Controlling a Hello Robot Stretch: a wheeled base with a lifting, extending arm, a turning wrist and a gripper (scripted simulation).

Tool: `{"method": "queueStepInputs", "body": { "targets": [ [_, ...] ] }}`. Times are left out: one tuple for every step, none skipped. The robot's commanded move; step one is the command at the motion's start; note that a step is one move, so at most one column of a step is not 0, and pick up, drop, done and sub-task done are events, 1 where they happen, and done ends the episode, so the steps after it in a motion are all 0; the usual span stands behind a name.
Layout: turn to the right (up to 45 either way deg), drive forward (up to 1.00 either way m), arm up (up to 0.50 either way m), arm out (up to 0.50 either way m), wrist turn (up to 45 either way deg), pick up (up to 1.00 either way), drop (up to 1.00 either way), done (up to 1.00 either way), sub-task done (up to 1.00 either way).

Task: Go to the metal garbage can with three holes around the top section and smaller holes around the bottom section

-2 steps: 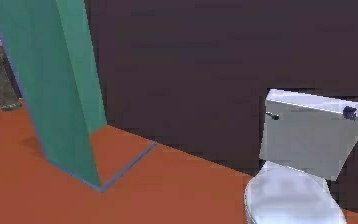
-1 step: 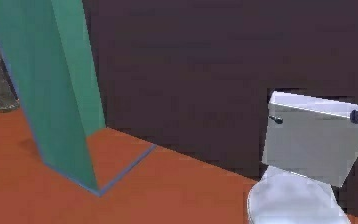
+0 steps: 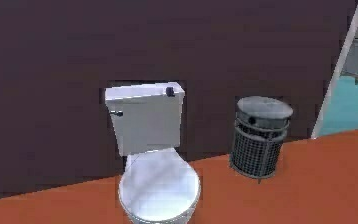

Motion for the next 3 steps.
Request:
{"method": "queueStepInputs", "body": {
  "targets": [
    [39.0, 0.00, 0.00, 0.00, 0.0, 0.00, 0.00, 0.00, 0.00],
    [0.0, 0.30, 0.00, 0.00, 0.0, 0.00, 0.00, 0.00, 0.00],
    [15.0, 0.00, 0.00, 0.00, 0.0, 0.00, 0.00, 0.00, 0.00]
  ]
}}
